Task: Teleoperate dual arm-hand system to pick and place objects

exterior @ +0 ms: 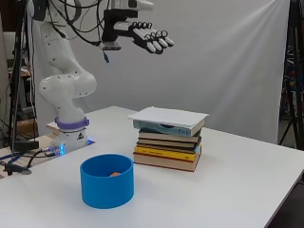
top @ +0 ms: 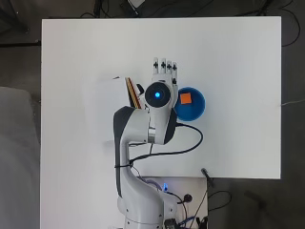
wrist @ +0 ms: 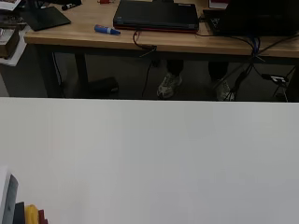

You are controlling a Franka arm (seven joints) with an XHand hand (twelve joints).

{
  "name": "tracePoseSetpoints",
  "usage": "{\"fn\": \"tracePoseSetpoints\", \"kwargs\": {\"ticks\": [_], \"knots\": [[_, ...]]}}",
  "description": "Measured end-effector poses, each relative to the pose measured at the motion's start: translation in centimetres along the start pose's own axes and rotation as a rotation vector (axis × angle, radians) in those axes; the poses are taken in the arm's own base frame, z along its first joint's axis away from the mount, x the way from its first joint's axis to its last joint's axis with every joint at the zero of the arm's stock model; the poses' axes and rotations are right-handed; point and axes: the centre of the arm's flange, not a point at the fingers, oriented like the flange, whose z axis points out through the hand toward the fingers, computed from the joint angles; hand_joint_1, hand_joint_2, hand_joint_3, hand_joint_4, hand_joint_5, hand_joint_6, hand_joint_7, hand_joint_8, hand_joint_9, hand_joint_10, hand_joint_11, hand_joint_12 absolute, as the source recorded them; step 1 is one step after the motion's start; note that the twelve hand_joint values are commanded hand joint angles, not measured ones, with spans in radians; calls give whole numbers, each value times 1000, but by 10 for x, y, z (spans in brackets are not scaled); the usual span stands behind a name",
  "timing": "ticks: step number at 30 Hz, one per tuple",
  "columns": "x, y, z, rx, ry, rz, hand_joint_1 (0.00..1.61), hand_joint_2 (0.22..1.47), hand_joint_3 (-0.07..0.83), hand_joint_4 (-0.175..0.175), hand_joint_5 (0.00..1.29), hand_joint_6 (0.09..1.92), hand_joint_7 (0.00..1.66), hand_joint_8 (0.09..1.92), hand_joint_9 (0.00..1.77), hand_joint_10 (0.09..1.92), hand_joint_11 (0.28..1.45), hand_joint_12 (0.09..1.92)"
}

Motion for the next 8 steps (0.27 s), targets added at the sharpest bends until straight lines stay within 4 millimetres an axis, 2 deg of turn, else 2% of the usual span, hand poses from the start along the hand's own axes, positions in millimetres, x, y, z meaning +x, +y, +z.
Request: {"fn": "tracePoseSetpoints", "kwargs": {"ticks": [3, 8], "knots": [[-1, -3, 9, 14, -19, 5, 188, 1008, 10, 58, 222, 87, 242, 87, 383, 87, 416, 87], [2, 8, 16, 48, -32, -2, 207, 1013, 7, 50, 223, 87, 247, 87, 381, 87, 413, 87]]}}
